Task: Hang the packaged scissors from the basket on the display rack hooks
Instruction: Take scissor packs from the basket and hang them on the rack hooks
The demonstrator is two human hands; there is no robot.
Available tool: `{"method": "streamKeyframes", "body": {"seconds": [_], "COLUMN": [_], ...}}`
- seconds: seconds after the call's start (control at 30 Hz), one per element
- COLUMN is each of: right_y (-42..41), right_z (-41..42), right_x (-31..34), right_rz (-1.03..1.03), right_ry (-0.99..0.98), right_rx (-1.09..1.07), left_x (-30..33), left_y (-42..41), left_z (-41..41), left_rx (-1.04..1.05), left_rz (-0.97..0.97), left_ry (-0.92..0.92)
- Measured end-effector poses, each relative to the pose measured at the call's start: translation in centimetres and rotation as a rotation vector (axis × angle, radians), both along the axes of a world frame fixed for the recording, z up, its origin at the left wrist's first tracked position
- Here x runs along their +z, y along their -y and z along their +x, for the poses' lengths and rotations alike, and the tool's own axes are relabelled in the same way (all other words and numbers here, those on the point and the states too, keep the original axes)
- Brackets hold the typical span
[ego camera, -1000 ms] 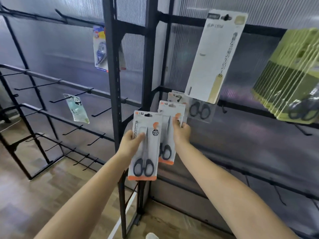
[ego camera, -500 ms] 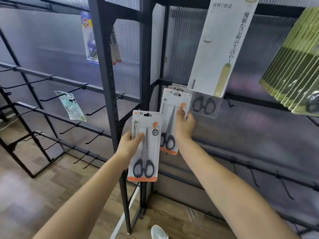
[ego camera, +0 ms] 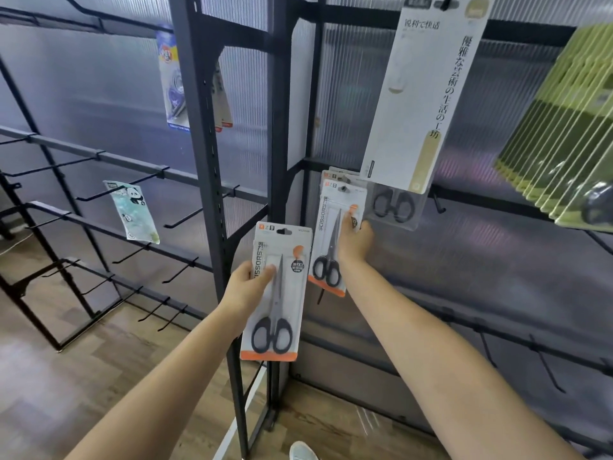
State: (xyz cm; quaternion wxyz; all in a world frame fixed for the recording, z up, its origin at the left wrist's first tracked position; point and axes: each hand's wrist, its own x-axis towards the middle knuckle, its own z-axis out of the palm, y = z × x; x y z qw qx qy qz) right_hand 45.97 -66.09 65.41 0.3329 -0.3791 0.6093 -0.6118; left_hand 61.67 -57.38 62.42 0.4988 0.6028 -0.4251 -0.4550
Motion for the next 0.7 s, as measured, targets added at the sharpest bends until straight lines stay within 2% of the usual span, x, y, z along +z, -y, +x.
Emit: {"method": "streamKeyframes", "body": {"seconds": [0.2,0.33,0.47,0.53,0.7], "right_y": [0.9,1.6,2.7,2.7,0.9], "right_z": [-0.6,-1.0,-1.7,-1.9,-2.4], "right_x": [0.3,0.4,0.1,0.1,-0.7], "right_rz": [0.024,0.157,0.190,0.236,0.118], "right_ry": [-0.121,-0.200,-0.165,-0.208,-0.208], "right_rx": [0.035,0.076,0.072,0.098,0.103], "left_x": [-0.6,-1.1,-1.5,-1.5,-1.5], "left_y": [0.1,0.3,0.6,0.7,0.6], "left_z": [0.0,-0.2,-0.3,-0.4,-1.0], "left_rx": [0.003,-0.020,-0.030,-0.031,-0.036], "left_rz": [0.016,0.038,0.036,0.030,0.019], "left_ry": [0.001,-0.008,-0.010,-0.010,-0.031]}}
